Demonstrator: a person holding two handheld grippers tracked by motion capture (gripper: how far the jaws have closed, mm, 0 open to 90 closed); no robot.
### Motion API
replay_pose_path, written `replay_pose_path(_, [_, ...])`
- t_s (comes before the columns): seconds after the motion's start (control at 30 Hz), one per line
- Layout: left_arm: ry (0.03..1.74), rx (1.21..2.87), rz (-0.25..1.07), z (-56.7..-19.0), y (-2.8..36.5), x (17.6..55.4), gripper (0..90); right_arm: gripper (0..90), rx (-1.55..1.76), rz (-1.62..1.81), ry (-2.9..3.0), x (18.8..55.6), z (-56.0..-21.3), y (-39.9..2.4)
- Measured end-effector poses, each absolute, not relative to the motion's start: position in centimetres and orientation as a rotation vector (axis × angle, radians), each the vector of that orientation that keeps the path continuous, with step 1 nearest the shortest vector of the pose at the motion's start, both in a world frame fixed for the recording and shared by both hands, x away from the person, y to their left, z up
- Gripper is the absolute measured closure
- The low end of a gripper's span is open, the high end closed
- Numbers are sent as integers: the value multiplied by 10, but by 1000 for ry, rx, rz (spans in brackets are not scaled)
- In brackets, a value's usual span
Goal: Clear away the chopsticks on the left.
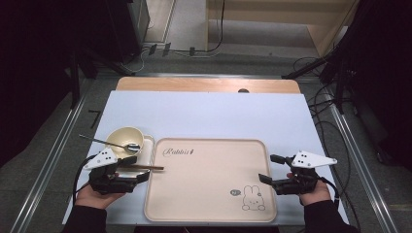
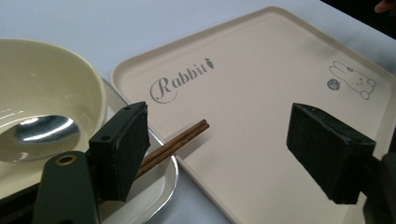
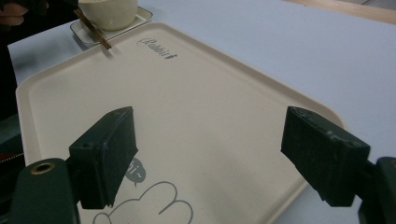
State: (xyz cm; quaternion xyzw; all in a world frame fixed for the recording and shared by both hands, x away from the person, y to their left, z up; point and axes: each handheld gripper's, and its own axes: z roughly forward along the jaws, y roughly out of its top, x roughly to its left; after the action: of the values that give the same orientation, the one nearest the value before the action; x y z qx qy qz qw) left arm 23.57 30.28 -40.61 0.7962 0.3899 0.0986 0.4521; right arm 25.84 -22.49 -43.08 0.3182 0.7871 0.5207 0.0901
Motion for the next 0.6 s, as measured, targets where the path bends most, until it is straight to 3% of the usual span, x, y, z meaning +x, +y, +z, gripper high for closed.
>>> replay_pose_path(0.6, [990,2019,200,-410,300,238,224,182,968,1511,2352,259,-432,-225])
